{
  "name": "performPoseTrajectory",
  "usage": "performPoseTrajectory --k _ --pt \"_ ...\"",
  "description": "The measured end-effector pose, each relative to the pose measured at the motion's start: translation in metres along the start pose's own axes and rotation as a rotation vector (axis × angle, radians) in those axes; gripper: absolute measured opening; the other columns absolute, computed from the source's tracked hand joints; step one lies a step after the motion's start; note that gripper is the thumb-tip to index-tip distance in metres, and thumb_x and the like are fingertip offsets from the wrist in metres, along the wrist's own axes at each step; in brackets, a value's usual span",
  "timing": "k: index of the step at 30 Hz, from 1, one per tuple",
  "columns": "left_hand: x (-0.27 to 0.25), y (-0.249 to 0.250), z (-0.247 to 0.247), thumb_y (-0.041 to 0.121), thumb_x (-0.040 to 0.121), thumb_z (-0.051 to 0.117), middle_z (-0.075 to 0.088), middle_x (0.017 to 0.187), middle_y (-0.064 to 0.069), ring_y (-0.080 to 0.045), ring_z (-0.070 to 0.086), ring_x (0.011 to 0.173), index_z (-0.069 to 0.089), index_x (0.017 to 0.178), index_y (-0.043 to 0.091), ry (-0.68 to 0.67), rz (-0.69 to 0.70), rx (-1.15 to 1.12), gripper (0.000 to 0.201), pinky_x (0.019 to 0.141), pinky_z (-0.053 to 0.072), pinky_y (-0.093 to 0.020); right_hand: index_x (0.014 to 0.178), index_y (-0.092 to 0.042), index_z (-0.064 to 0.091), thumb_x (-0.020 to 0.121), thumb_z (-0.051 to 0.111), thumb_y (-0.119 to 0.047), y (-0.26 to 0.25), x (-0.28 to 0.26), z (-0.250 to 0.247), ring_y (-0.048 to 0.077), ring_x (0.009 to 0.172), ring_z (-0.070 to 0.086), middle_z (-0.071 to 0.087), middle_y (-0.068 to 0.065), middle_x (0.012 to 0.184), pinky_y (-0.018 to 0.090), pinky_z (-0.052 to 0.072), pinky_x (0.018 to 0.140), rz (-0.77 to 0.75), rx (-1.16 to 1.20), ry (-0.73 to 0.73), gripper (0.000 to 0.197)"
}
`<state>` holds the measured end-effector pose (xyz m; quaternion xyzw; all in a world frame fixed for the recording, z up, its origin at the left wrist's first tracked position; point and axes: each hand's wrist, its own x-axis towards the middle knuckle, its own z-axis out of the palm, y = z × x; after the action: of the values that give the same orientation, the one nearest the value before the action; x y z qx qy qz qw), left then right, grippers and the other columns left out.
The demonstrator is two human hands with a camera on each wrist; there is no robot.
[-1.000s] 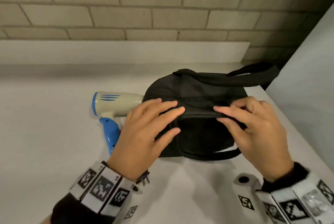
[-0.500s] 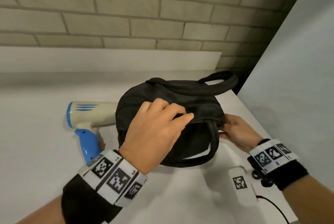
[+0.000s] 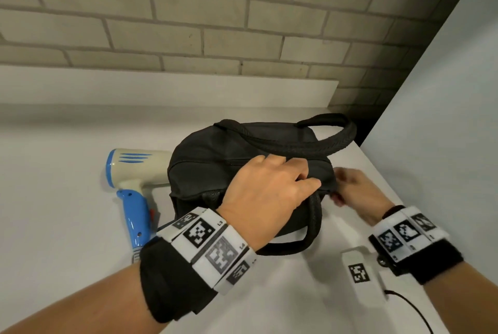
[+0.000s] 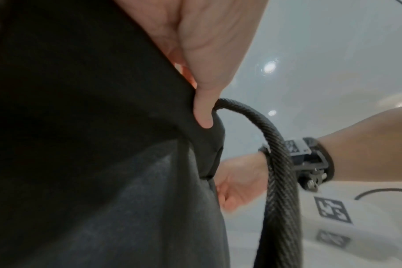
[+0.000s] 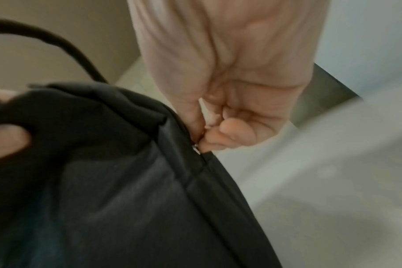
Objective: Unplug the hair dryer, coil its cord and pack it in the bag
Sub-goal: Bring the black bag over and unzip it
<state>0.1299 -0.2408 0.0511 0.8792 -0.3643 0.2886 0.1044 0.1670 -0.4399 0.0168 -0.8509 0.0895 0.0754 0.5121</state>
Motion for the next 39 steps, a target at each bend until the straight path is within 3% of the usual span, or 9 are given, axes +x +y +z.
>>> performPoseTrajectory --k 5,9,15,19,23,28,35,37,39 --pt "0.003 -0.002 -0.007 0.010 0.071 0.044 0.067 0.070 0.009 -0.014 0.058 0.052 0.072 0.084 0.030 0.017 -0.017 -0.032 0.037 0.047 0.039 -0.020 0.068 -0.012 0.060 0.088 0.050 -0.015 -0.045 -0.020 -0.034 0.007 0.049 0.043 0.055 -0.002 0.059 0.013 0.033 0.039 -0.127 0.110 0.029 0.023" --pt "0.011 0.004 -0.005 0.005 0.063 0.071 0.068 0.073 0.006 -0.017 0.058 0.057 0.073 0.085 0.028 0.055 0.026 -0.055 0.032 0.047 0.041 -0.020 0.066 -0.014 0.064 0.085 0.055 -0.018 -0.075 -0.037 -0.030 0.000 0.043 0.045 0.056 -0.007 0.048 0.011 0.033 0.039 -0.237 -0.018 0.010 0.021" --pt "0.018 0.004 0.002 0.019 0.071 0.067 0.066 0.075 0.004 -0.018 0.056 0.062 0.071 0.091 0.032 -0.048 -0.006 -0.100 0.024 0.048 0.031 -0.019 0.078 0.004 0.067 0.083 0.057 -0.011 -0.085 -0.033 0.008 -0.003 0.049 0.053 0.059 -0.008 0.050 0.006 0.042 0.051 -0.355 -0.145 0.031 0.019" --pt "0.024 -0.007 -0.014 0.036 0.079 0.064 0.060 0.083 0.019 0.009 0.049 0.067 0.066 0.105 0.033 -0.228 -0.317 -0.449 0.027 0.066 0.041 -0.016 0.083 -0.001 0.069 0.083 0.058 -0.015 -0.080 -0.029 0.006 0.009 0.067 0.061 0.066 0.009 0.073 0.012 0.048 0.060 -0.313 -0.004 0.022 0.017" --pt "0.032 -0.030 -0.014 0.037 0.078 0.064 0.057 0.084 0.016 0.008 0.048 0.063 0.061 0.103 0.028 -0.181 -0.577 -0.531 0.027 0.060 0.039 -0.004 0.071 -0.019 0.065 0.082 0.060 -0.020 -0.073 -0.031 0.009 0.004 0.059 0.057 0.063 -0.002 0.066 0.016 0.046 0.057 -0.362 -0.070 0.037 0.012" --pt "0.045 -0.027 -0.011 0.031 0.078 0.067 0.061 0.083 0.004 -0.011 0.058 0.081 0.065 0.099 0.019 -0.302 -0.535 -0.430 0.024 0.079 0.047 -0.024 0.071 -0.025 0.062 0.082 0.060 -0.023 -0.067 -0.028 0.015 0.000 0.056 0.055 0.061 -0.008 0.063 0.014 0.043 0.056 -0.452 -0.161 0.086 0.012" --pt "0.056 -0.026 -0.004 0.021 0.091 0.047 0.063 0.114 -0.005 -0.023 0.058 0.104 0.056 0.115 0.019 -0.498 -0.402 -0.211 0.025 0.093 0.046 -0.035 0.074 -0.029 0.060 0.084 0.057 -0.024 -0.060 -0.034 0.013 -0.003 0.065 0.058 0.063 -0.009 0.071 0.011 0.045 0.062 -0.504 -0.158 -0.045 0.012" --pt "0.056 -0.026 -0.002 0.021 0.093 0.044 0.061 0.113 -0.004 -0.022 0.056 0.105 0.054 0.116 0.019 -0.518 -0.347 -0.164 0.026 0.086 0.047 -0.033 0.080 -0.031 0.059 0.076 0.062 -0.034 -0.060 -0.040 0.009 -0.001 0.077 0.061 0.066 -0.010 0.082 0.017 0.048 0.074 -0.507 -0.107 -0.106 0.006" --pt "0.060 -0.026 -0.002 0.021 0.093 0.042 0.056 0.103 -0.002 -0.020 0.052 0.103 0.054 0.114 0.021 -0.553 -0.316 -0.131 0.024 0.064 0.039 -0.025 0.089 -0.039 0.055 0.062 0.069 -0.043 -0.055 -0.042 0.003 0.002 0.095 0.057 0.062 -0.016 0.100 0.020 0.045 0.086 -0.519 -0.227 -0.133 0.031"
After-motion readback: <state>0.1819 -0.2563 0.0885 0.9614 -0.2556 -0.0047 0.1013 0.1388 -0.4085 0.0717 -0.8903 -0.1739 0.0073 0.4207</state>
